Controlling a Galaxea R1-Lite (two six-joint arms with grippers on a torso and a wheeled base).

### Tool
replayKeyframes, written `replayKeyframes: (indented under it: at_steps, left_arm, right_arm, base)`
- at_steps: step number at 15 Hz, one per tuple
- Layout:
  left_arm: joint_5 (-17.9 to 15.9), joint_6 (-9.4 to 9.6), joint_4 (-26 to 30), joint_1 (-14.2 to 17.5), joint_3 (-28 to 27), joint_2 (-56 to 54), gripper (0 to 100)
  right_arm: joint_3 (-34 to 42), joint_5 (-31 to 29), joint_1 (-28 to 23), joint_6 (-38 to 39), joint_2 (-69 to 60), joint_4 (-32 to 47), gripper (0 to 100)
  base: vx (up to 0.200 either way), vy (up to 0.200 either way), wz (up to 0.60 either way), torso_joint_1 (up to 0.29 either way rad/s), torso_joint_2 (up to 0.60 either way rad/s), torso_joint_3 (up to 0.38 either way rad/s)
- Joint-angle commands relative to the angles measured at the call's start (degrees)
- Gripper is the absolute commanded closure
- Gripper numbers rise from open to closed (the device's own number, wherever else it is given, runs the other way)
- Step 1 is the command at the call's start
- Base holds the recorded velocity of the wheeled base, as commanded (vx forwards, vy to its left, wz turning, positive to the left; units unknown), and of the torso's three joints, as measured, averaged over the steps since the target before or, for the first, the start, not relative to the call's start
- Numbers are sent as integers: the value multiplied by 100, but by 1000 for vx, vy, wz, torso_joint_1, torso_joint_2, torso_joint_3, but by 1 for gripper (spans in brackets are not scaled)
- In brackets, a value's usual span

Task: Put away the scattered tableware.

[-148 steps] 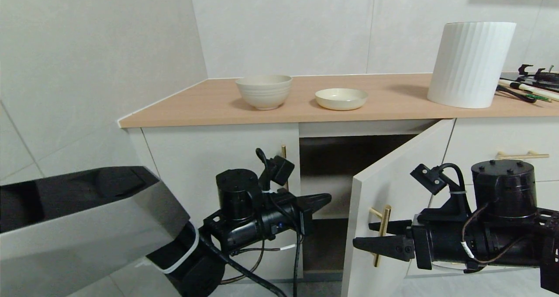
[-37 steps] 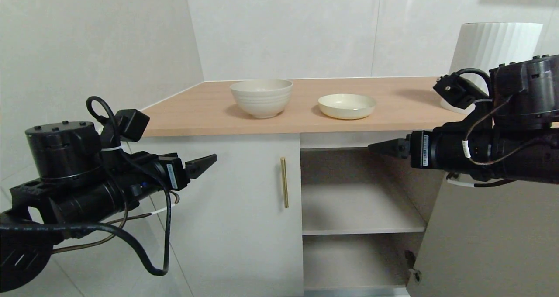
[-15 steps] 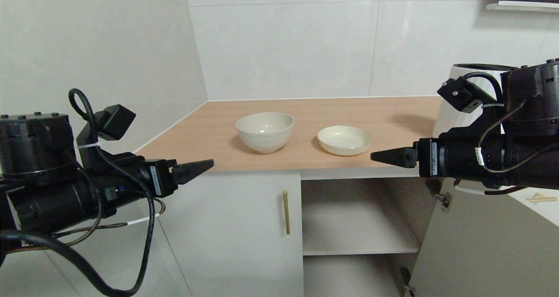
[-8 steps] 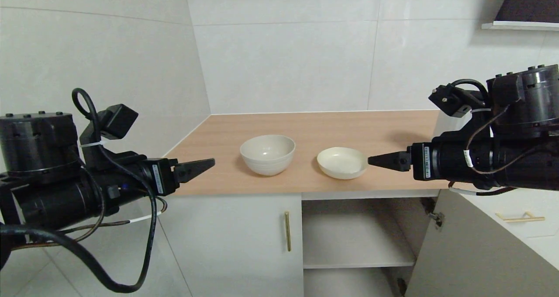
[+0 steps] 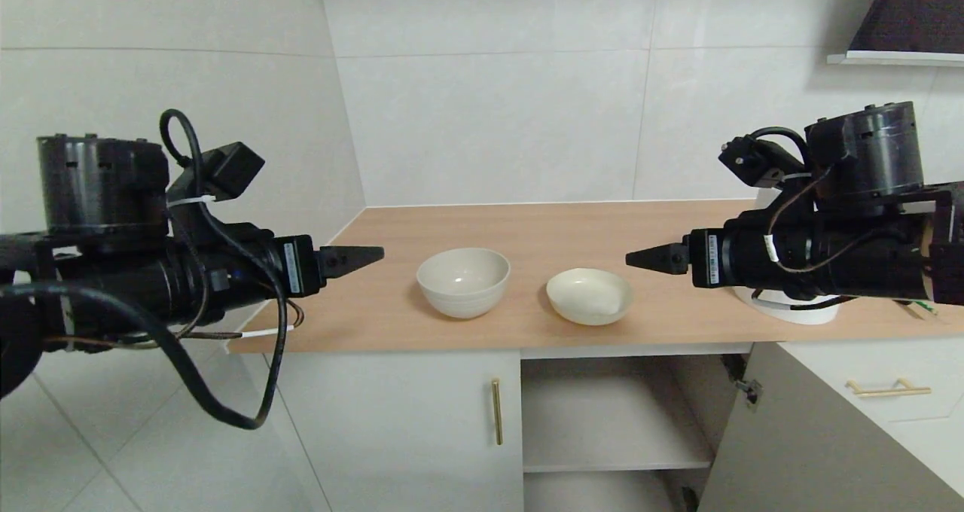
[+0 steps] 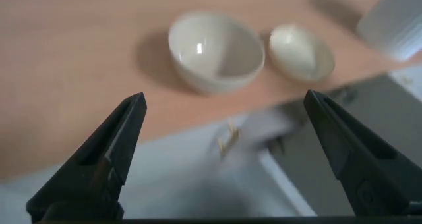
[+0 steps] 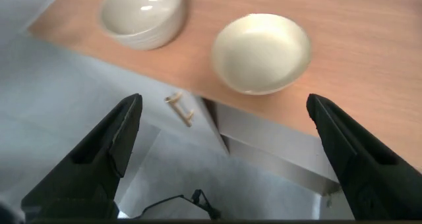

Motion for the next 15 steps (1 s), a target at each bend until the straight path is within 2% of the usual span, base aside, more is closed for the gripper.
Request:
replayKeyframes:
  at_steps: [1,2,3,5,6,7,8,9,10,13,15]
  left_arm:
    - [28,-10,1361,-89,-1265,433,0]
    - [28,-36,2020,-89,-1792,591,0]
    - [28,-318,2477,-133,-2153,854,0]
    - [80,-1372,2275,-282,-2276,1373,0]
    - [318,-1583,2187,-326,-2416,1619,0]
    - [1047,-1785,2169,-396,-2689,1988,0]
    - [1320,-1821,2169,-449,-2768,2102,0]
    - [2049,-1908,2152,-599,-2917,2322,0]
    - [2286,-1926,2143,-722,-2926,2419,0]
    - [2357,-1917,2125,-836,-2908,2612,0]
    - [2383,-1926,1888,-836,-3005,2920,0]
  right_arm:
    - [-373,-64,-57,43,357,229,0]
    - [-663,-90,-66,184,453,528,0]
    - [-979,-134,-74,439,603,976,0]
    - [-1225,-327,-101,606,858,1187,0]
    - [-1243,-477,-101,623,928,1187,0]
    - [-1243,-723,-92,623,1077,1152,0]
    - [-1252,-776,-92,623,1121,1134,0]
    - [-1252,-864,-92,632,1218,1003,0]
    - [-1243,-881,-92,632,1227,950,0]
    - [-1217,-969,-92,641,1209,941,0]
    - [-1217,-1013,-92,641,1218,941,0]
  base:
    - [0,0,0,0,0,0]
    - [0,0,0,0,0,0]
    - [0,0,0,0,0,0]
    - [0,0,0,0,0,0]
    - [0,0,0,0,0,0]
    - [0,0,0,0,0,0]
    - [0,0,0,0,0,0]
    - [0,0,0,0,0,0]
    - [0,0,0,0,0,0]
    - [0,0,0,0,0,0]
    - [0,0,0,0,0,0]
